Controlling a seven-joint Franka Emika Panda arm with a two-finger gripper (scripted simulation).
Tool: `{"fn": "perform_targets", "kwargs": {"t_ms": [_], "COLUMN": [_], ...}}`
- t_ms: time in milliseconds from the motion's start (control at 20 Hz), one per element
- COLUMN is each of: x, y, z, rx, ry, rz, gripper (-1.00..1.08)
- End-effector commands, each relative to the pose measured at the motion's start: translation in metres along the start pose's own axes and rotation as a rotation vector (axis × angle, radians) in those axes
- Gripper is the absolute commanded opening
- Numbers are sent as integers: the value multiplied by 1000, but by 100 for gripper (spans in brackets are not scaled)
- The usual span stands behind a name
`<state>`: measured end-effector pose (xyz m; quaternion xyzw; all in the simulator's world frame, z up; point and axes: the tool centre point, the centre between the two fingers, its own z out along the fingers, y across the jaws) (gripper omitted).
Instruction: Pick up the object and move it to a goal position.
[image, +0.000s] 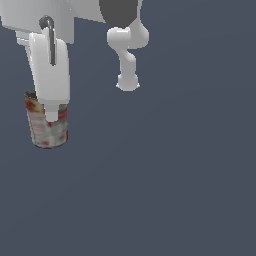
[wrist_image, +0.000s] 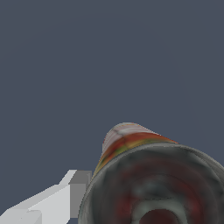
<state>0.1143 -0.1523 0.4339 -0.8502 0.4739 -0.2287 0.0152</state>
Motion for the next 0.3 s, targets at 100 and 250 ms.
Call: {"fn": "perform_targets", "kwargs": {"t_ms": [100,250], "x": [16,18], "y": [-2,-2], "z": [-27,-31], "rx": [14,15], "ry": [37,42], "rz": [32,35], "gripper": [-100,-100]}}
